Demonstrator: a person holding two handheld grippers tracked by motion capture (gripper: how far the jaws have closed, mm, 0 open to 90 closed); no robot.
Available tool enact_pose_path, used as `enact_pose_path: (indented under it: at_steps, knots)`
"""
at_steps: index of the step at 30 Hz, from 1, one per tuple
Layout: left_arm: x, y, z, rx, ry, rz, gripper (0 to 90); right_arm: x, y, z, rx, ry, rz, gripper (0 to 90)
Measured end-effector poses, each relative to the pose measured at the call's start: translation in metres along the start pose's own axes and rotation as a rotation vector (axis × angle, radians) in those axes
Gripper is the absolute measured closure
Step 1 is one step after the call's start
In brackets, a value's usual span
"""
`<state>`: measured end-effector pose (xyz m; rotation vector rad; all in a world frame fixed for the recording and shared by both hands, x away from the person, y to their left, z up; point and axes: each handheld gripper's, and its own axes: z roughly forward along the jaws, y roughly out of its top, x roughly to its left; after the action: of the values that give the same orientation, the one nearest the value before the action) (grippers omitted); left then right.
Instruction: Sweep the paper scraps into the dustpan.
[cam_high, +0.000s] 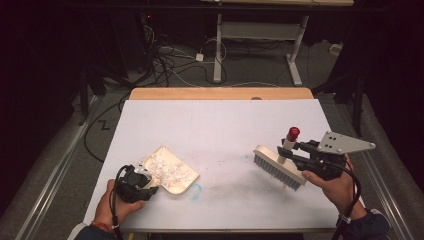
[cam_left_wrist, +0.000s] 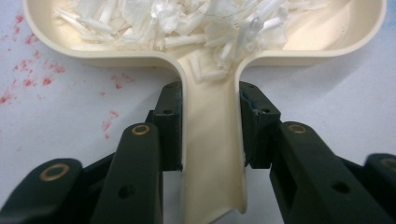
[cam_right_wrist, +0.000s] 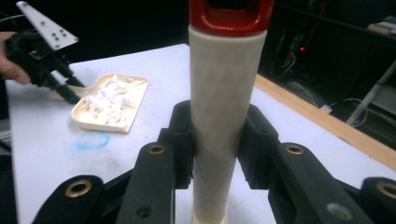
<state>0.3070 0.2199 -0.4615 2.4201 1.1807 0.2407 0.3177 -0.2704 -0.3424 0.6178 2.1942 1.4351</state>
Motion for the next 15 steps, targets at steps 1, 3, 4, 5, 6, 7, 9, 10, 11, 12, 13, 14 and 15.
enact_pose_path:
  at_steps: [1, 3, 4, 5, 6, 7, 9, 10, 11, 12, 13, 14, 15]
  knots:
    - [0.0, 0.0, 0.0, -0.002, 0.002, -0.001, 63.0, -0.001, -0.001, -0.002, -0.001, 0.009, 0.006, 70.7]
    - [0.0, 0.001, 0.001, -0.001, 0.003, -0.001, 63.0, -0.001, -0.003, -0.007, 0.001, 0.023, 0.012, 70.7]
    - [0.0, 0.001, 0.001, 0.0, 0.005, 0.0, 63.0, 0.0, -0.004, -0.009, 0.006, 0.029, 0.014, 70.7]
    - [0.0, 0.001, 0.001, -0.001, 0.006, 0.0, 63.0, 0.0, -0.005, -0.01, 0.009, 0.034, 0.015, 70.7]
    - [-0.001, 0.001, 0.001, -0.002, 0.007, 0.0, 63.0, 0.0, -0.006, -0.012, 0.013, 0.043, 0.02, 70.7]
    - [-0.001, 0.001, 0.001, -0.003, 0.008, -0.002, 63.0, 0.0, -0.007, -0.013, 0.015, 0.052, 0.021, 70.6]
    - [-0.001, 0.001, 0.001, -0.002, 0.009, -0.003, 63.0, 0.0, -0.01, -0.016, 0.023, 0.071, 0.031, 70.6]
    - [-0.001, 0.001, 0.001, -0.002, 0.009, -0.003, 63.0, 0.001, -0.011, -0.017, 0.029, 0.078, 0.034, 70.7]
    - [-0.001, 0.001, 0.001, -0.003, 0.009, -0.003, 63.0, 0.001, -0.012, -0.018, 0.033, 0.084, 0.035, 70.7]
    - [-0.001, 0.001, 0.001, -0.002, 0.009, -0.003, 63.0, 0.001, -0.013, -0.019, 0.037, 0.09, 0.031, 70.6]
    - [-0.001, 0.001, 0.001, -0.003, 0.009, -0.004, 63.0, 0.001, -0.013, -0.019, 0.039, 0.095, 0.037, 70.6]
    - [-0.001, 0.001, 0.001, -0.005, 0.008, -0.005, 63.0, 0.001, -0.014, -0.02, 0.049, 0.102, 0.038, 70.7]
    - [-0.001, 0.0, 0.001, -0.007, 0.007, -0.008, 63.0, 0.0, -0.014, -0.021, 0.054, 0.108, 0.035, 70.6]
